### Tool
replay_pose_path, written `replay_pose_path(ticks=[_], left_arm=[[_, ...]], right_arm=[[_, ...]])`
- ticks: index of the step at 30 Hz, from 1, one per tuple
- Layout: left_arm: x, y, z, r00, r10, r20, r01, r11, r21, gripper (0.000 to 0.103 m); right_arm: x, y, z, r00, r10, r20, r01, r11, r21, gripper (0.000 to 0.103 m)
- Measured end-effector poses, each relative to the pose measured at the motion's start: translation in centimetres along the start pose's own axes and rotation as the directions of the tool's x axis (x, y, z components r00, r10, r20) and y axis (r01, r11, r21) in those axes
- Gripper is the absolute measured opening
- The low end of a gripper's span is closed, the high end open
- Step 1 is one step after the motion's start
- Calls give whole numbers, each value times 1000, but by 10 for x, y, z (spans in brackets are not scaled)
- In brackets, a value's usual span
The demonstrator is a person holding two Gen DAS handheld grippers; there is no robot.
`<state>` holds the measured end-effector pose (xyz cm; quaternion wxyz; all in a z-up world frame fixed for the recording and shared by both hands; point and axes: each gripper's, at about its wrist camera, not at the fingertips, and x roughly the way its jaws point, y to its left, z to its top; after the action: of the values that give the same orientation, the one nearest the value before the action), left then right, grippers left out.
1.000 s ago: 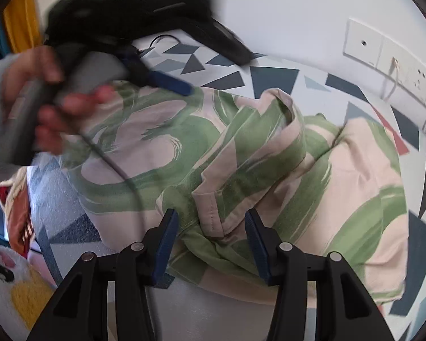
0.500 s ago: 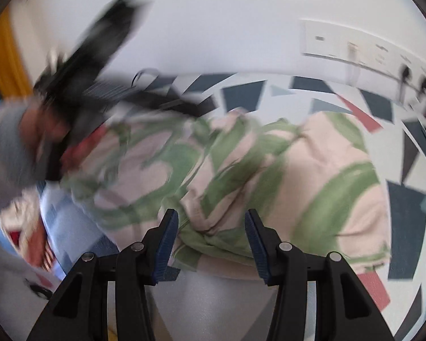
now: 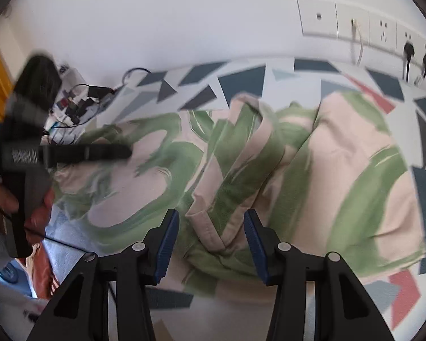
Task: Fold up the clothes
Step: 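Grasp the garment fabric with the right gripper while the left gripper grasps fabric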
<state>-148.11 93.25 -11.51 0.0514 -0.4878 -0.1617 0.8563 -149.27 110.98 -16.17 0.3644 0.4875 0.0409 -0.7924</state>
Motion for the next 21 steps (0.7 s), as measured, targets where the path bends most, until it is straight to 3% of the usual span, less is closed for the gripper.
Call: replay_pose_path(ticks=[1, 4, 16, 17, 18, 19, 21], left_arm=[[9, -4, 6, 1000, 2, -10, -1, 1000, 27, 99], [36, -14, 23, 999, 10, -51, -5, 994, 108, 99], [76, -25, 47, 994, 84, -71, -70, 981, 180, 97], [78, -26, 48, 993, 90, -71, -75, 980, 183, 92], [81, -26, 50, 993, 96, -71, -81, 979, 187, 77], [82, -25, 50, 993, 93, -72, -79, 982, 173, 55], [79, -20, 51, 996, 68, -63, -60, 990, 125, 32]], right_arm=[[6, -1, -1, 1000, -2, -22, 2, 1000, 9, 22], [3, 4, -5, 1000, -5, 5, 5, 1000, -10, 15], [-14, 19, -12, 999, -17, 48, 23, 993, -113, 14], [-13, 20, -13, 999, -20, 49, 26, 993, -117, 14], [-13, 21, -13, 999, -24, 49, 29, 992, -121, 14], [-14, 21, -13, 998, -30, 53, 36, 992, -125, 13], [-16, 21, -14, 997, -32, 64, 39, 992, -118, 13]])
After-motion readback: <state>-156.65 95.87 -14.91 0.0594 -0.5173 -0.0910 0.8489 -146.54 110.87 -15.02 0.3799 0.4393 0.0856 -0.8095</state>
